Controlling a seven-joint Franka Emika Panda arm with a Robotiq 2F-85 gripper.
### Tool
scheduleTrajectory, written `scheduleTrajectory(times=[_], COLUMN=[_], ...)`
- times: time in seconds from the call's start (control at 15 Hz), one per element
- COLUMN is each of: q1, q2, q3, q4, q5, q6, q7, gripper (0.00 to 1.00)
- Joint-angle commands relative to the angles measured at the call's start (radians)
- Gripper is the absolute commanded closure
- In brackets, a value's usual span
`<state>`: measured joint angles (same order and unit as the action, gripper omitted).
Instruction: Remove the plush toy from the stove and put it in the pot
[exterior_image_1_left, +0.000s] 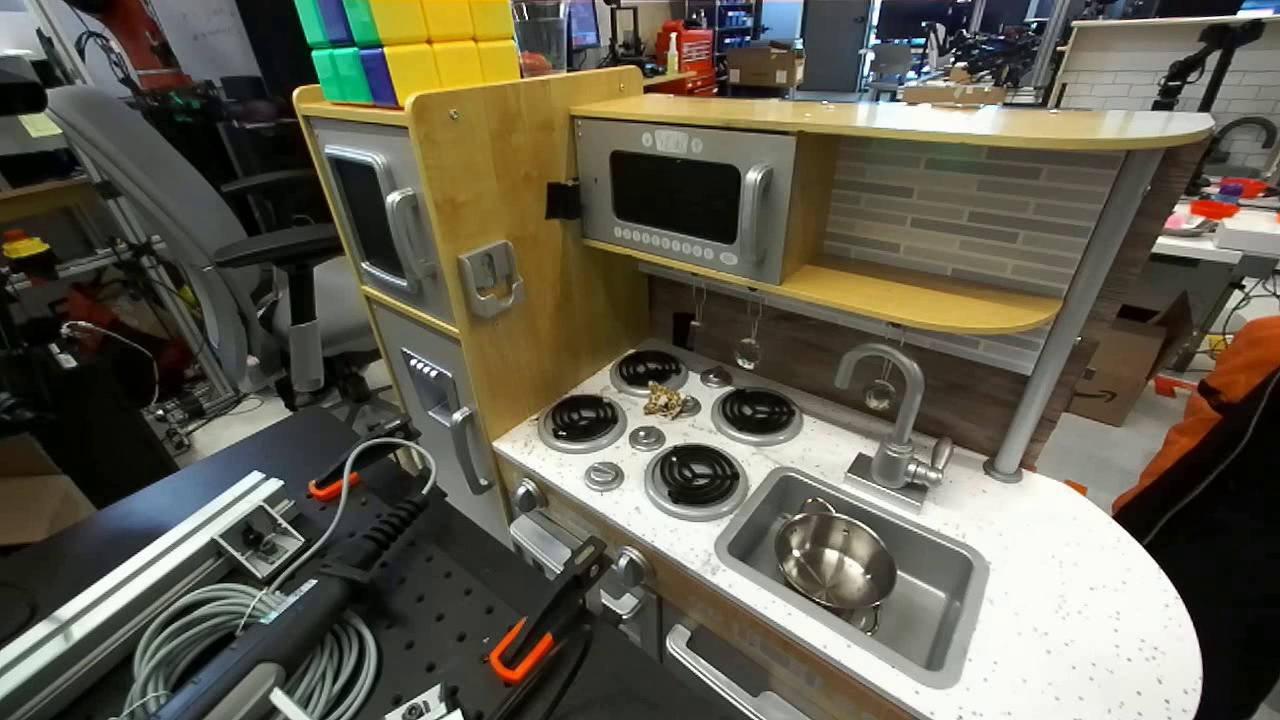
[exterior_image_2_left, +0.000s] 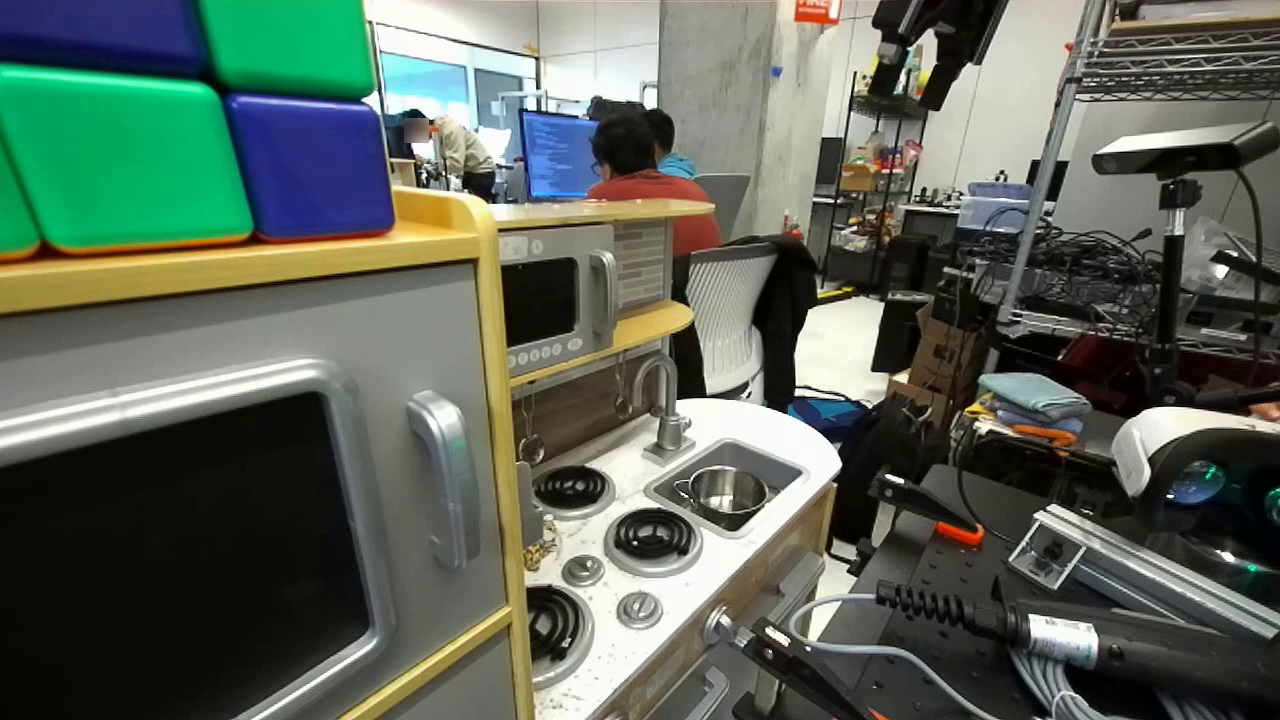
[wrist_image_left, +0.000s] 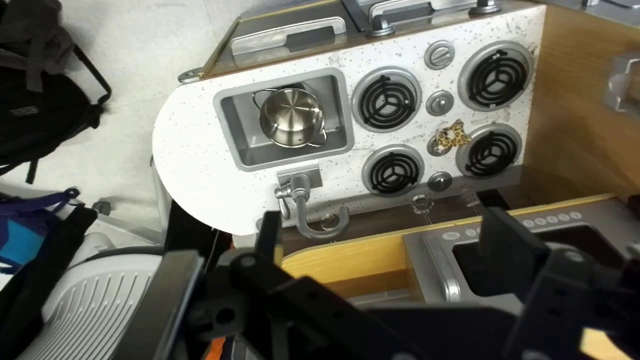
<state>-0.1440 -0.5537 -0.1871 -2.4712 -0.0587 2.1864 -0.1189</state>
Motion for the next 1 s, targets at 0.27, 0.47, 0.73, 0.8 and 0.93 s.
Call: scheduleTrajectory(times=[0.27, 0.47, 0.73, 0.8, 0.93], q1=[0.083, 0.082, 0.095, 0.054, 0.083], q2=[0.363, 0.556, 0.694, 0.636, 0.689], q3=[0.052, 0.110, 0.109, 0.176, 0.137], q4=[-0.013, -0.002, 0.006, -0.009, -0.011], q5=[0.193, 0.118, 0.024, 0.150, 0.104], q6=[0.455, 0.700, 0.841, 0.756, 0.816], q7=[0.099, 0.165, 0.226, 0.128, 0.171], gripper=[0.00, 0.00, 0.00, 0.00, 0.00])
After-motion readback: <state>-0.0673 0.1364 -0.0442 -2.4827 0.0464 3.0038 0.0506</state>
